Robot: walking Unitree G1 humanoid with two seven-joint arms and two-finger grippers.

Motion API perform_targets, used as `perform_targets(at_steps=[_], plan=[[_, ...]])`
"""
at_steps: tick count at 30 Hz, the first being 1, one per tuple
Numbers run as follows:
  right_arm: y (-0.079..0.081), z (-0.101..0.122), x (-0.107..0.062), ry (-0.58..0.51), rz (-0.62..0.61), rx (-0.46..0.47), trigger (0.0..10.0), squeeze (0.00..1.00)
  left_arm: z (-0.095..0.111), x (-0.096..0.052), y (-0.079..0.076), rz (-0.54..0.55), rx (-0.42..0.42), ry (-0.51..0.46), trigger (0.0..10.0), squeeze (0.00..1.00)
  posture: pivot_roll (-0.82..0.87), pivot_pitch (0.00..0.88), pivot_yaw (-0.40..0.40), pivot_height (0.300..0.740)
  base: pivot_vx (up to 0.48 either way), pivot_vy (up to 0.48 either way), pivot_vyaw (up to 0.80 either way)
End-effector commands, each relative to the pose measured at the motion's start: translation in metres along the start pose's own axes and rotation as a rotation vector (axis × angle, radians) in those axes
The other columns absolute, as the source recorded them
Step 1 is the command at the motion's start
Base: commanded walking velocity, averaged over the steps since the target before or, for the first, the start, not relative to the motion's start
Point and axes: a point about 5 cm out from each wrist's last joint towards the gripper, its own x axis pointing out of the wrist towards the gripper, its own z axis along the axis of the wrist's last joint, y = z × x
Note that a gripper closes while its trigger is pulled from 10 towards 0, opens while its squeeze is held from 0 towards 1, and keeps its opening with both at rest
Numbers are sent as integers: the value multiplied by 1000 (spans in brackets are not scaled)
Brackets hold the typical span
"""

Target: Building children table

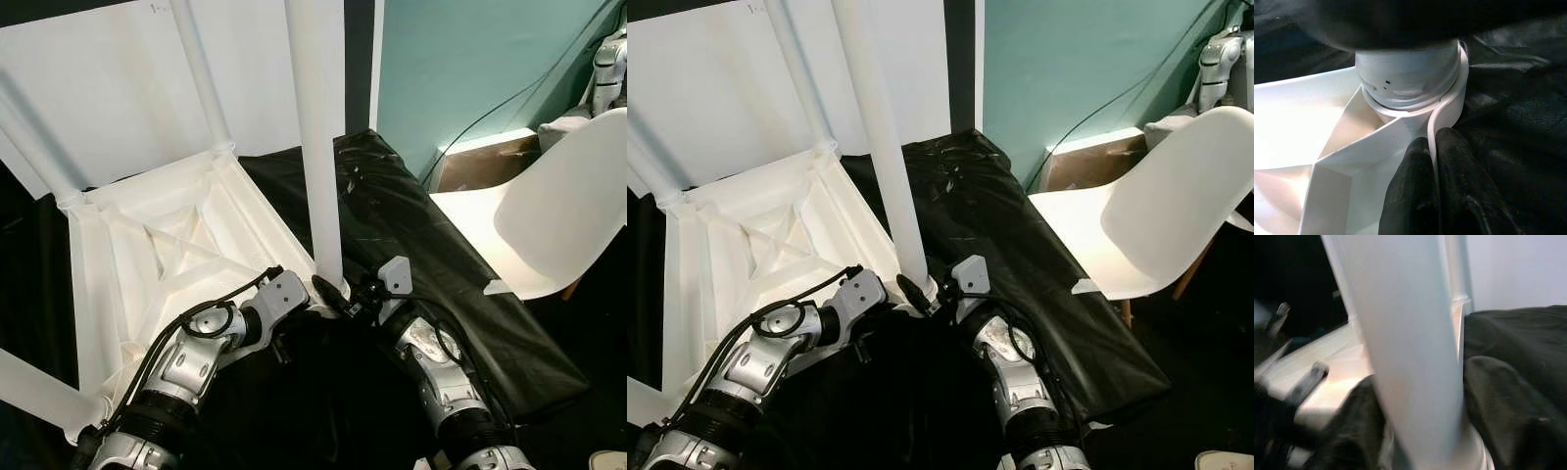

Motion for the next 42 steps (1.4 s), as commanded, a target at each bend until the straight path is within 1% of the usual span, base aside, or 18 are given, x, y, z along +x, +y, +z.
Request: perform_targets(at_steps=[1, 5, 6, 7, 10, 16, 18, 20, 28, 33, 34, 35, 36, 37, 38, 39, 40, 42], plan=[[-9, 13, 6, -43, -1, 26, 10000, 1000, -45, 19, -48, -205, -180, 99, 10000, 0, 39, 0, 8, 740, 0, 0, 0], [-7, 12, 9, 22, 172, 32, 10000, 1000, -46, 19, -49, -199, -186, 95, 10000, 0, 38, 0, 2, 740, 0, 0, 0], [-9, 13, 9, 56, 292, 15, 10000, 0, -46, 19, -49, -197, -189, 94, 10000, 0, 38, 0, 1, 740, 0, 0, 0], [-9, 13, 9, 56, 292, 15, 10000, 0, -46, 19, -49, -197, -189, 94, 10000, 0, 38, 0, 1, 740, 0, 0, 0], [-24, 17, 7, 149, 582, -36, 10000, 0, -47, 19, -49, -190, -191, 92, 10000, 0, 39, 0, -8, 740, 0, 0, 0], [-38, 19, 14, 227, 692, -97, 10000, 0, -46, 20, -48, -178, -194, 84, 10000, 0, 56, 0, -20, 740, 0, 0, 0], [-40, 20, 16, 237, 704, -106, 9294, 0, -46, 20, -48, -176, -195, 84, 10000, 0, 56, 0, -20, 740, 0, 0, 0], [-44, 22, 19, 264, 727, -118, 0, 0, -47, 20, -48, -171, -198, 85, 10000, 0, 68, 0, -25, 740, 0, 0, 0], [-55, 24, 16, 320, 804, -111, 0, 0, -49, 16, -46, -156, -205, 90, 10000, 0, 73, 0, -29, 740, 0, 0, 0], [-49, 19, 10, 304, 812, -74, 0, 0, -49, 16, -46, -155, -204, 90, 10000, 0, 70, 0, -28, 740, 0, 0, 0], [-27, 12, 6, 147, 599, -55, 0, 0, -49, 17, -46, -155, -204, 89, 10000, 0, 71, 0, -35, 740, 0, 0, 0], [-27, 12, 6, 147, 599, -55, 0, 0, -49, 17, -46, -155, -204, 89, 10000, 0, 71, 0, -35, 740, 0, 0, 0], [-22, 12, 4, 88, 474, -47, 0, 0, -48, 17, -46, -154, -204, 89, 10000, 0, 71, 0, -35, 740, 0, 0, 0], [-25, 13, 3, 28, 270, -45, 0, 0, -48, 17, -46, -153, -205, 89, 10000, 0, 72, 0, -35, 740, 0, 0, 0], [-25, 13, 3, 28, 270, -45, 0, 0, -48, 17, -46, -153, -205, 89, 10000, 0, 72, 0, -35, 740, 0, 0, 0], [-29, 15, 1, -6, 111, -44, 0, 0, -49, 16, -47, -153, -206, 89, 10000, 0, 71, 0, -28, 740, 0, 0, 0], [-29, 15, 1, -6, 111, -44, 0, 0, -49, 16, -47, -153, -206, 89, 10000, 0, 71, 0, -28, 740, 0, 0, 0], [-32, 15, -2, -31, -65, -20, 0, 0, -49, 15, -47, -156, -208, 90, 10000, 0, 62, 0, -16, 740, 0, 0, 0]])
